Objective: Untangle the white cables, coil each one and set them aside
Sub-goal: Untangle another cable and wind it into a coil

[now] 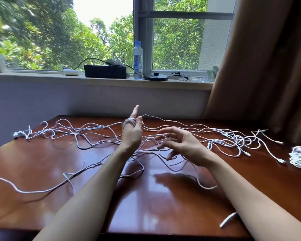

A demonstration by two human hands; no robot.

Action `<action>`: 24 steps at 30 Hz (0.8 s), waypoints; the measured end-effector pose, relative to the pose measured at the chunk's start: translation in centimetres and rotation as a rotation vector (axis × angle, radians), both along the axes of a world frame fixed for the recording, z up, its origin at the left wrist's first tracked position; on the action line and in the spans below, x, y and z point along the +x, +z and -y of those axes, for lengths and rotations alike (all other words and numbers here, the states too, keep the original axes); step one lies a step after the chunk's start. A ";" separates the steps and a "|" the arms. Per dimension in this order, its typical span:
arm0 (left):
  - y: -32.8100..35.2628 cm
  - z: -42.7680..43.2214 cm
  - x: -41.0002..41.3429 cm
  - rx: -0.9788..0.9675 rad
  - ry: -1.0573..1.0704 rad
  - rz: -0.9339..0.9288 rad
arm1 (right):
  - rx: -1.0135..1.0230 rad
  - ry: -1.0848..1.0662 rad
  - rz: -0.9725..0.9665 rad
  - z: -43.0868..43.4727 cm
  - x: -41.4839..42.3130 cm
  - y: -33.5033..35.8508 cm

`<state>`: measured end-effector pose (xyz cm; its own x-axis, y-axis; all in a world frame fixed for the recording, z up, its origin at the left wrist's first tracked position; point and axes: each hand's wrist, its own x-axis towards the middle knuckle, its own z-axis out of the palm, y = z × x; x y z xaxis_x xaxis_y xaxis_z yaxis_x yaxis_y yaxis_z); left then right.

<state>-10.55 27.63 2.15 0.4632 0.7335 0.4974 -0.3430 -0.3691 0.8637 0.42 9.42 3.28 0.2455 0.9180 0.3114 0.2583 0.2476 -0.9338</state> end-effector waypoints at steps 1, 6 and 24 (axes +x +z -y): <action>-0.2 -0.1 0.1 0.046 0.007 -0.023 | 0.005 -0.016 0.013 0.0 0.0 0.0; -1.1 0.0 0.6 0.188 0.001 -0.156 | 0.045 -0.143 0.169 -0.3 0.3 -0.1; -1.1 2.3 -0.4 0.613 0.024 -0.574 | 0.357 -0.493 0.612 -0.2 1.2 0.2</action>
